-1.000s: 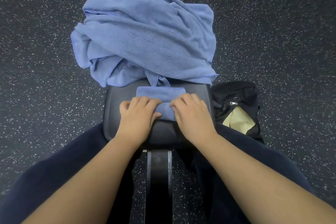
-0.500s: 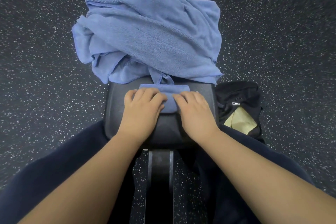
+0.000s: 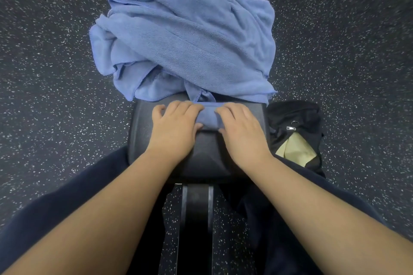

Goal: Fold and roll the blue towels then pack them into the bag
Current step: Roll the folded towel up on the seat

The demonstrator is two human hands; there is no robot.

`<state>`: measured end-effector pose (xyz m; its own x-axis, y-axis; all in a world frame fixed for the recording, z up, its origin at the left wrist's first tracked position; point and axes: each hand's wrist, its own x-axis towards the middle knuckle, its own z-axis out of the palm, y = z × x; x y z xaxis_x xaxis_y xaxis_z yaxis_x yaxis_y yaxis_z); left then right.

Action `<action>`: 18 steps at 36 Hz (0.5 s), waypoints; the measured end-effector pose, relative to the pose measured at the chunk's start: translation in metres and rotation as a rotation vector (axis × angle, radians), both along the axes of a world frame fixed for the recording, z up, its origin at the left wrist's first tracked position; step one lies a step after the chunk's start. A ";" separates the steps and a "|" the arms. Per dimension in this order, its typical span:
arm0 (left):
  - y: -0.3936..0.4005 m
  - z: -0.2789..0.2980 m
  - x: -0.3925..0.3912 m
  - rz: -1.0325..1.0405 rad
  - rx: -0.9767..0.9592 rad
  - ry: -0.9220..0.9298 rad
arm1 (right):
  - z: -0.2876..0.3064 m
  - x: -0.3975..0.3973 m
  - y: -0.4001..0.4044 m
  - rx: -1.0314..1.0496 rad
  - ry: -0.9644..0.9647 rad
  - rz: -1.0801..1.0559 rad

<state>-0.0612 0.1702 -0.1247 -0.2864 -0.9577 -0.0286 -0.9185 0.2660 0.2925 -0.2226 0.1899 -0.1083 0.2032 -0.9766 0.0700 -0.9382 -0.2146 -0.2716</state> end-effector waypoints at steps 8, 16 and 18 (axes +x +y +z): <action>-0.005 0.005 0.011 0.040 0.012 -0.019 | 0.004 0.017 -0.012 0.161 -0.031 -0.018; -0.009 0.014 0.044 0.058 0.060 -0.055 | 0.009 0.047 -0.006 0.164 0.015 0.016; -0.008 0.019 0.049 0.104 0.031 -0.037 | 0.011 0.052 -0.006 0.174 0.021 0.022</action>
<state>-0.0126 0.1620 -0.1060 -0.1838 -0.9807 -0.0671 -0.9509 0.1600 0.2649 -0.1702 0.1837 -0.0974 0.2245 -0.9689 -0.1044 -0.9395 -0.1867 -0.2873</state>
